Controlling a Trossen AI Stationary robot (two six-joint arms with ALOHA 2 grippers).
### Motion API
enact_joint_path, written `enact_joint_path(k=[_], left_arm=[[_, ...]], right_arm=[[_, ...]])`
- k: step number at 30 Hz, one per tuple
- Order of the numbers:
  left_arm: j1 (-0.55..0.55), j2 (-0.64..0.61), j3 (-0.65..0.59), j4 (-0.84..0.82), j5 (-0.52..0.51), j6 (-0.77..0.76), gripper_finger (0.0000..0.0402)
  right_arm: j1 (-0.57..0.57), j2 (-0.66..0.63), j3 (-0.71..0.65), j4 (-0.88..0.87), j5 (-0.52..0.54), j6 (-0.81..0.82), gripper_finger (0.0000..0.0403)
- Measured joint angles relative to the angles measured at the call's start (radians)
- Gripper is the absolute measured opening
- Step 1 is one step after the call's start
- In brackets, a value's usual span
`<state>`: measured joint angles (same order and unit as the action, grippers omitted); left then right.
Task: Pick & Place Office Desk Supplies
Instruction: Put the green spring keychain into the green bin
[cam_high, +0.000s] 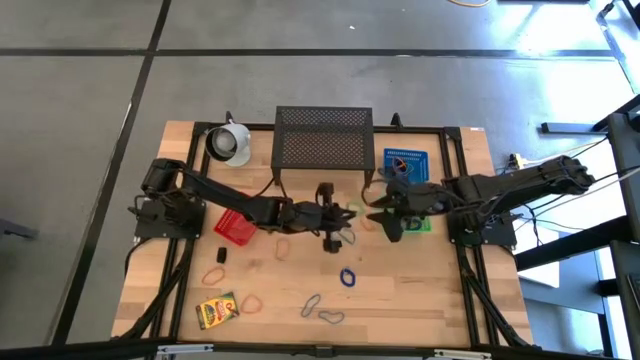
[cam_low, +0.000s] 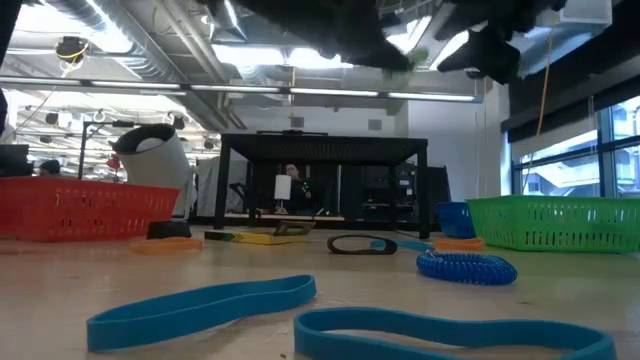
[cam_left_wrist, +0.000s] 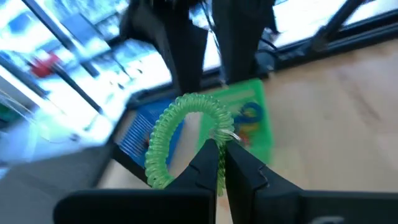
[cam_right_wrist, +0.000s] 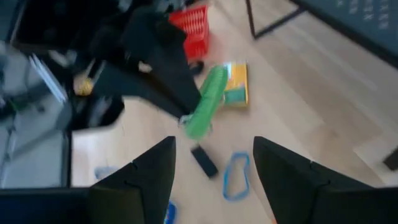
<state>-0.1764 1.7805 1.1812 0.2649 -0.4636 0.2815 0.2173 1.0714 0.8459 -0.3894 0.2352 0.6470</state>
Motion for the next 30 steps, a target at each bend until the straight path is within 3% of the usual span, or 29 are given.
enact_joint_path(k=[9, 15, 22, 30], left_arm=[[0.002, 0.0, 0.045, -0.003, -0.067, 0.117, 0.0007], [0.01, 0.0, 0.045, 0.005, -0.067, 0.123, 0.0007], [0.033, 0.0, 0.046, 0.024, -0.046, 0.15, 0.0008], [0.047, -0.001, 0.046, 0.031, -0.006, 0.143, 0.0008]], right_arm=[[-0.045, 0.0, 0.0, 0.099, 0.04, 0.055, 0.026], [-0.046, 0.001, 0.0, 0.121, 0.061, 0.052, 0.0246], [-0.064, 0.001, 0.0, 0.122, 0.064, 0.066, 0.0178], [-0.073, 0.001, 0.0, 0.121, 0.063, 0.054, 0.0036]])
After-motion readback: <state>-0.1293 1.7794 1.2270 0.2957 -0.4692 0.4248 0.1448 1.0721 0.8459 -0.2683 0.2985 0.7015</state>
